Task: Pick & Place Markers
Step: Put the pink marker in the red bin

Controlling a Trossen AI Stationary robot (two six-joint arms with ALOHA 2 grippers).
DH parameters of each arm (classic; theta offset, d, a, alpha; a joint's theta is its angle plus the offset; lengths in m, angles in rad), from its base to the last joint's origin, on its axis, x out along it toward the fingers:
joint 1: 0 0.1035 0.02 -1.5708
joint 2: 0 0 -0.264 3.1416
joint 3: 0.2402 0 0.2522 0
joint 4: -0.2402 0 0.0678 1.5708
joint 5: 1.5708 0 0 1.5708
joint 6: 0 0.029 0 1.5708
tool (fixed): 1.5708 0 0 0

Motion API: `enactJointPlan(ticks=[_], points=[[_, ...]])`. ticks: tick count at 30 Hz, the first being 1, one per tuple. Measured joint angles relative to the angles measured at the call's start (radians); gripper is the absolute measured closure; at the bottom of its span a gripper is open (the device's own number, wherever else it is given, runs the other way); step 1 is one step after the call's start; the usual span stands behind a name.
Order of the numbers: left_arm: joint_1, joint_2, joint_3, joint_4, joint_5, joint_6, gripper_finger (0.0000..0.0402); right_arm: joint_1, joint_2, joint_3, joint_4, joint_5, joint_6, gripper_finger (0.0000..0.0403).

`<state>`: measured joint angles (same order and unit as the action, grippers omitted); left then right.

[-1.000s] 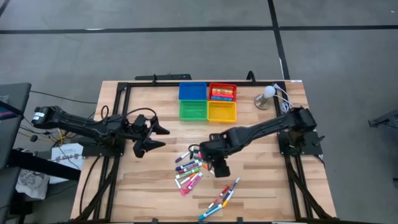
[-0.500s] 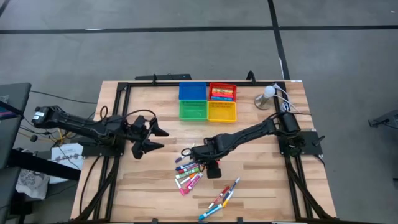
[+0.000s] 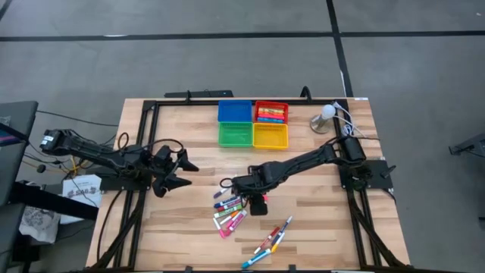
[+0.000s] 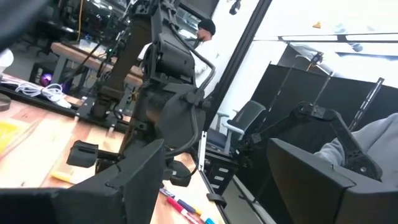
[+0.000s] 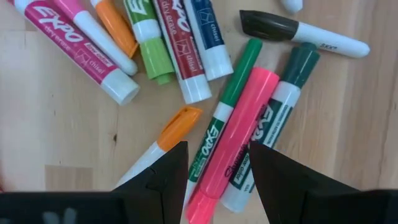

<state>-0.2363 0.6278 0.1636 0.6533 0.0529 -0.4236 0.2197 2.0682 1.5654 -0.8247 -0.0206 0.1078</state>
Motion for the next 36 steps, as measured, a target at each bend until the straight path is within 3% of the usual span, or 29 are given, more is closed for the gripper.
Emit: enactJointPlan(ticks=[17, 29, 36], points=[[0.0, -0.005, -0.003, 0.001, 0.0, 0.026, 0.0119, -0.007, -0.001, 0.0, 0.045, -0.006, -0.038, 0.0242], [0.0, -0.001, -0.003, 0.002, 0.013, 0.026, 0.0119, -0.019, 0.059, 0.002, 0.06, -0.035, -0.055, 0.0281], [0.0, 0.008, -0.003, 0.006, 0.024, 0.023, 0.0119, -0.039, 0.08, -0.001, 0.025, -0.033, -0.054, 0.0285]])
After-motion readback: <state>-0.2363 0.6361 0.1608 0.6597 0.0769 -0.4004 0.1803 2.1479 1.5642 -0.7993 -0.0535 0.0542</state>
